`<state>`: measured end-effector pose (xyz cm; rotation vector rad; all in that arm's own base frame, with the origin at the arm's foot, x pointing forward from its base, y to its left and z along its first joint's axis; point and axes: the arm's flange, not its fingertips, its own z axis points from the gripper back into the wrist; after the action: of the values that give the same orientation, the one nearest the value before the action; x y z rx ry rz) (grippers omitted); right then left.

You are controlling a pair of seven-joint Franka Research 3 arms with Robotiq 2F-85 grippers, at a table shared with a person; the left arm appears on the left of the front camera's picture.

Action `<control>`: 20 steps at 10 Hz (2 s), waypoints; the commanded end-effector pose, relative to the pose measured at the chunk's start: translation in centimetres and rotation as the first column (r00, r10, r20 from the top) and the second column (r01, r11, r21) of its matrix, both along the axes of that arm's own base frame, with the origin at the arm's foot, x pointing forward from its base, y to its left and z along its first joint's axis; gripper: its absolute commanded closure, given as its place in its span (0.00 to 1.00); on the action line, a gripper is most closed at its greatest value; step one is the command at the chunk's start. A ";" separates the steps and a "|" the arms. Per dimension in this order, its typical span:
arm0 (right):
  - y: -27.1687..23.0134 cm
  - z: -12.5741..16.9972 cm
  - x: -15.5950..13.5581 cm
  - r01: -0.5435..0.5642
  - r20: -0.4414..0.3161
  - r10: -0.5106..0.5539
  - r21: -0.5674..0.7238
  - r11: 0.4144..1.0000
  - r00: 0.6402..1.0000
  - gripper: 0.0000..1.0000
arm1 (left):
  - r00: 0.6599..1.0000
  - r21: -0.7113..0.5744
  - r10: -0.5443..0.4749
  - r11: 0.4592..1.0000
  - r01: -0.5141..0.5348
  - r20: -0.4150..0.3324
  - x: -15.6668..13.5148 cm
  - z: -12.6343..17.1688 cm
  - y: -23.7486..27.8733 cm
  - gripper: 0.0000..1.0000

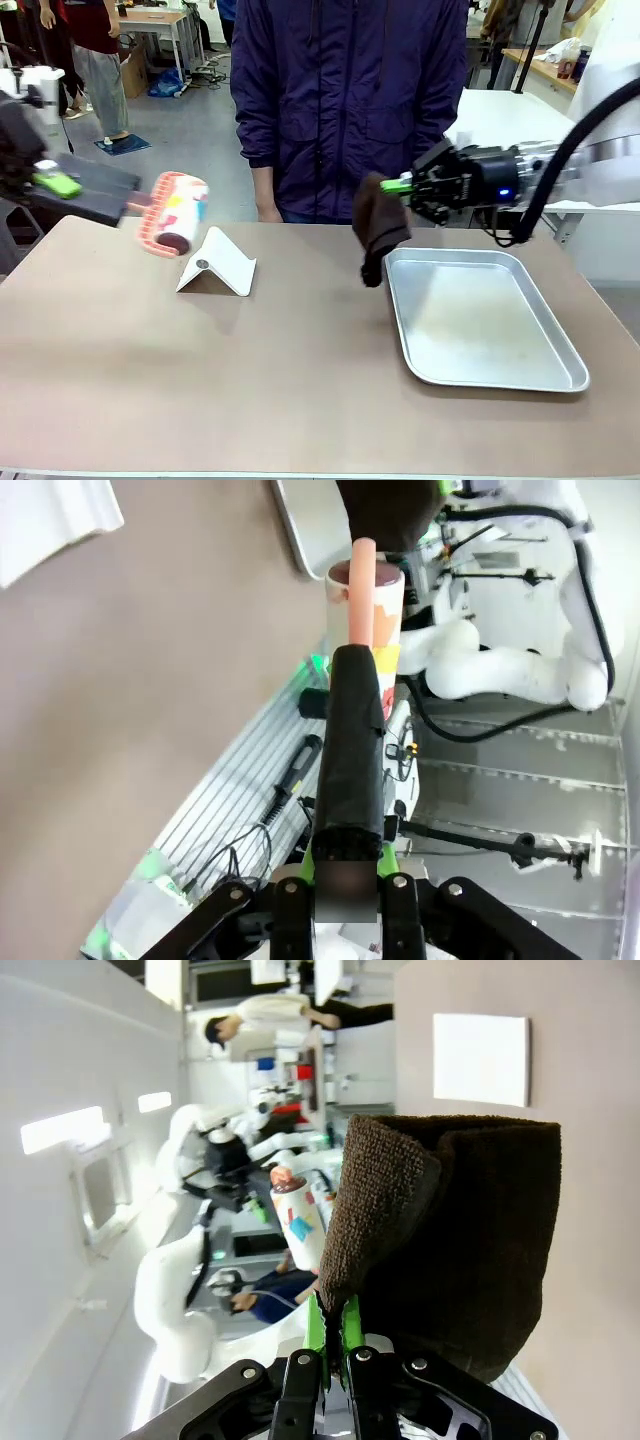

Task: Clean the surface of the table.
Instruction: Return the Lint Roller and towel to their original positions.

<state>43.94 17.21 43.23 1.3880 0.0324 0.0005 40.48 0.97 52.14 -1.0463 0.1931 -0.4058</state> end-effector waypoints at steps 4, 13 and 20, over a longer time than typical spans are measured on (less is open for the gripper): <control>8.5 -5.2 0.9 -0.040 -0.008 0.040 -0.207 0.977 0.999 0.93 | 0.998 0.318 0.057 0.947 -0.051 -0.010 5.4 -2.4 -7.7 0.78; 2.7 -9.7 7.2 0.049 -0.167 -0.092 -0.245 0.968 0.982 0.93 | 0.980 0.513 0.193 0.845 -0.148 -0.036 15.8 -7.0 -13.8 0.78; 5.1 -10.7 6.7 0.026 -0.149 -0.055 -0.192 0.981 0.987 0.93 | 0.985 0.565 0.161 0.819 -0.101 -0.057 15.8 -7.9 -12.5 0.78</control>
<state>50.44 21.70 32.96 1.1968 0.1454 -0.1340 56.21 -11.65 44.43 -0.5139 0.3051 -0.1629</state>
